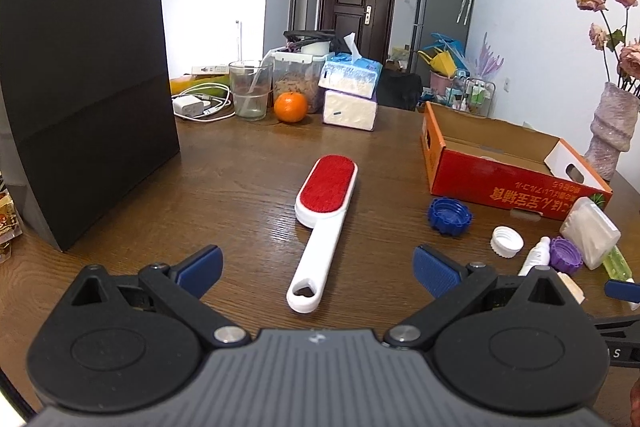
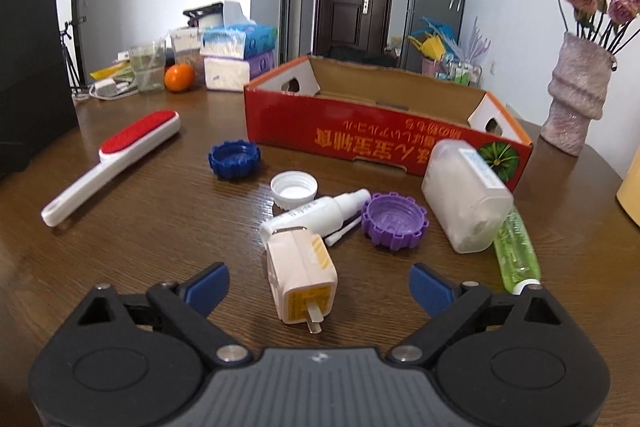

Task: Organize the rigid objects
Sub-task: 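Grasp the red lint brush with the left tool while the right tool grasps the beige container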

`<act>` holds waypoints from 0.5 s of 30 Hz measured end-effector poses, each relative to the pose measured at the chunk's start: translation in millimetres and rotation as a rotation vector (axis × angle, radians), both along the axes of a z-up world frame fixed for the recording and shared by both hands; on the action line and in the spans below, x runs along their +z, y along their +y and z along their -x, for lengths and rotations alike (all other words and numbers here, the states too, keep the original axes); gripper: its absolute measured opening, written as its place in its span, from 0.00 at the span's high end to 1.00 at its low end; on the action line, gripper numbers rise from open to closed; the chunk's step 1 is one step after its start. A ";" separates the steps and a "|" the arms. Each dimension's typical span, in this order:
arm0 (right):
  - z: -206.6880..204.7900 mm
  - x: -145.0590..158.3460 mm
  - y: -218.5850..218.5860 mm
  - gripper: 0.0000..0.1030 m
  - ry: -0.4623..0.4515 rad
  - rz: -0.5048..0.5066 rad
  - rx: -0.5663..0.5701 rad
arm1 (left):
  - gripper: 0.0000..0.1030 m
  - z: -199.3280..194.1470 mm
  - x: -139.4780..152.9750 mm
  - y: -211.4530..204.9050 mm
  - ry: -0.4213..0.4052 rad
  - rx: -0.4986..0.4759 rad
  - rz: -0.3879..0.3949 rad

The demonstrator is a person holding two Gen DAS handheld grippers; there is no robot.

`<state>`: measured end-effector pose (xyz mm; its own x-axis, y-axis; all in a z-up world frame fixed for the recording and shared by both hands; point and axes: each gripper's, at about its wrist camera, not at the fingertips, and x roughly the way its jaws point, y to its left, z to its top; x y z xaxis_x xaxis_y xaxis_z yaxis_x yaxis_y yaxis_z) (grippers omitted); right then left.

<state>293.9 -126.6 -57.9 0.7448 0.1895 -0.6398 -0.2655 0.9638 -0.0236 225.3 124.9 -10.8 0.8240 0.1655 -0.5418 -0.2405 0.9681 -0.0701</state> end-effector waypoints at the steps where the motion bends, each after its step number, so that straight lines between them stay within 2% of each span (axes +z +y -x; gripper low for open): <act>1: -3.3 -2.7 0.3 0.08 0.010 -0.002 0.000 | 0.00 -1.4 -1.0 1.2 0.003 0.002 -0.001; 7: -19.0 -13.4 2.9 0.20 0.053 -0.008 0.006 | 0.00 -10.5 -7.2 8.9 0.018 0.002 0.009; 11: -26.2 -18.7 3.6 0.41 0.082 -0.017 0.018 | 0.00 -16.2 -12.3 12.9 0.031 0.005 0.018; 13: -27.5 -19.2 2.1 0.47 0.086 -0.034 0.022 | 0.00 -19.2 -14.3 13.9 0.036 0.004 0.023; 15: -27.9 -18.6 2.0 0.61 0.085 -0.041 0.029 | 0.00 -22.2 -16.4 14.7 0.042 0.004 0.024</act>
<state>321.8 -124.6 -76.5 0.6819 0.2374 -0.6918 -0.2928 0.9554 0.0393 247.4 139.6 -27.2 0.8000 0.1552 -0.5795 -0.2477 0.9653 -0.0834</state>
